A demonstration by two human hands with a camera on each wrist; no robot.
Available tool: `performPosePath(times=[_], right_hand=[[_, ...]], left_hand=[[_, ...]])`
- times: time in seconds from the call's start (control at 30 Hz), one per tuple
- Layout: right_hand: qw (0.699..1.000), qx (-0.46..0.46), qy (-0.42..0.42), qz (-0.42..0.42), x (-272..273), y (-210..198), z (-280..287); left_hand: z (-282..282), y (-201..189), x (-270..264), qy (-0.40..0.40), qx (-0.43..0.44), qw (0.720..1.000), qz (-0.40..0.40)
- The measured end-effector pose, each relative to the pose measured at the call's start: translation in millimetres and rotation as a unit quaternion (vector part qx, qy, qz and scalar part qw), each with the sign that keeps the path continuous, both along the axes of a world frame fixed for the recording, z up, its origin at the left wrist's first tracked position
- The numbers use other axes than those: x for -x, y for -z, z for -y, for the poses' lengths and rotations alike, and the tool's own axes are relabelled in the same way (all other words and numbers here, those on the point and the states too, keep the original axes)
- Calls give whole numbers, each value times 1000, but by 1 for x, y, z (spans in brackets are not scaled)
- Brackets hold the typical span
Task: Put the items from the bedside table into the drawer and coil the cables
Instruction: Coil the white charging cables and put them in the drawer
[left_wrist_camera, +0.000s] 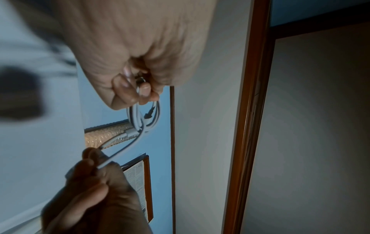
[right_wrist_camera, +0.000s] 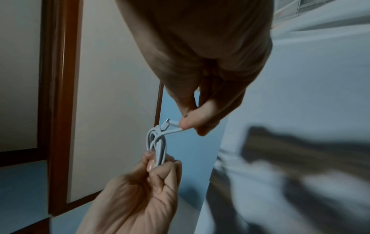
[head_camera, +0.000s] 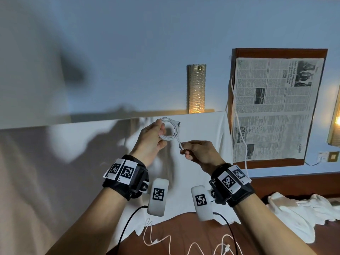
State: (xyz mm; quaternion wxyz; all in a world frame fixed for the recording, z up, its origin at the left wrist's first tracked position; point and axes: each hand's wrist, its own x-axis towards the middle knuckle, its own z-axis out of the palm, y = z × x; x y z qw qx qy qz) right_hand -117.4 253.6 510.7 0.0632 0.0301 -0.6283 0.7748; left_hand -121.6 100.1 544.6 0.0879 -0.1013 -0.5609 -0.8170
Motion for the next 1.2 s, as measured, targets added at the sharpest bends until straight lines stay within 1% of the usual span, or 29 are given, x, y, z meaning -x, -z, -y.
performPosePath(times=[0.13,0.27,0.33,0.43,0.6,0.67,0.73,0.87,0.93,1.0,1.07,1.2], right_hand=[[999,-35,18,3,0,-6,-1],[997,-77,21,-1,1,-8,-2],[996,-80,15,-24,-1,-11,-4],[992,-93,8,-81,-4,-13,-2],[971,-132,4,-199,-3,-21,3],[962,-160,5,-221,-5,-25,4],[962,-161,3,-221,-8,-27,6],[970,-144,17,-197,-9,-31,11],[967,-159,-2,-197,-8,-32,12],[950,-202,-15,-239,-8,-31,13],[924,-239,0,-299,-3,-27,15],[901,-223,64,-365,4,-24,17]], left_hand=[[-1,0,-4,25,-5,1000,-13],[-2,-1,-5,28,-11,999,-17],[-1,-1,-4,22,-18,1000,-7],[0,-3,-4,22,-21,1000,2],[-9,7,-3,38,38,998,20],[-9,11,-2,51,44,997,22],[-8,13,1,40,71,997,8],[-5,15,5,-30,142,989,-26],[-3,15,7,-49,155,986,-30],[-1,15,10,-49,173,983,-42],[-2,15,11,-51,184,980,-49],[-5,13,8,-59,162,984,-54]])
